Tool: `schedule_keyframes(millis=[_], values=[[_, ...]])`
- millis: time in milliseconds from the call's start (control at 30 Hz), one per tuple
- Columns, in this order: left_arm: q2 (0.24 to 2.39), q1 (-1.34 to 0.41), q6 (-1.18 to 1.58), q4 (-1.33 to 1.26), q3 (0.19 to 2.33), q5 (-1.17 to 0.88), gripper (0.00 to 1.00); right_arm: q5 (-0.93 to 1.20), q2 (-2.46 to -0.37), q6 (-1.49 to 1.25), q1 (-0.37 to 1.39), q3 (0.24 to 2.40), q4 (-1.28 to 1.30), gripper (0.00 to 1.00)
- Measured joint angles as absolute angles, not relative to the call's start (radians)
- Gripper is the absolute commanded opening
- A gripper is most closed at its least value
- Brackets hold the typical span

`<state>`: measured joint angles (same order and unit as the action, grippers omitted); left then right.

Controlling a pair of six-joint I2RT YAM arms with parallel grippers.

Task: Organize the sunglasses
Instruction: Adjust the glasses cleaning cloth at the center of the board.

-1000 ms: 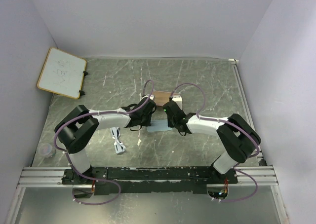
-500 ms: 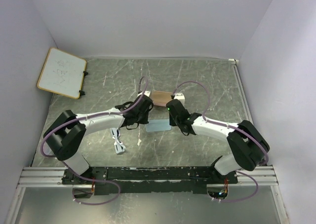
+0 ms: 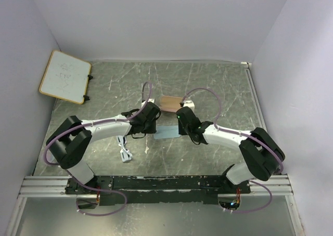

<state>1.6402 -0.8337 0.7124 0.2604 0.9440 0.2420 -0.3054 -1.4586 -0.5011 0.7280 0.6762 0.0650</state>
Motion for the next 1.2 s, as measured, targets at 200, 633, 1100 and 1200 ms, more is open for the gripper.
schedule_keyframes(millis=[200,633,1100,1200], values=[[1.681,-0.841,0.774,0.286,0.947,0.237,0.39,-0.301,-1.431,-0.497,0.728,0.659,0.047,0.21],[1.748,-0.878,0.843,0.377,1.025,0.259,0.39,-0.286,-1.365,-0.498,0.728,0.619,0.019,0.22],[1.782,-0.887,0.866,0.410,1.062,0.274,0.39,-0.279,-1.338,-0.501,0.727,0.598,0.007,0.21],[1.786,-0.887,0.868,0.414,1.068,0.274,0.39,-0.279,-1.337,-0.502,0.727,0.596,0.006,0.21]])
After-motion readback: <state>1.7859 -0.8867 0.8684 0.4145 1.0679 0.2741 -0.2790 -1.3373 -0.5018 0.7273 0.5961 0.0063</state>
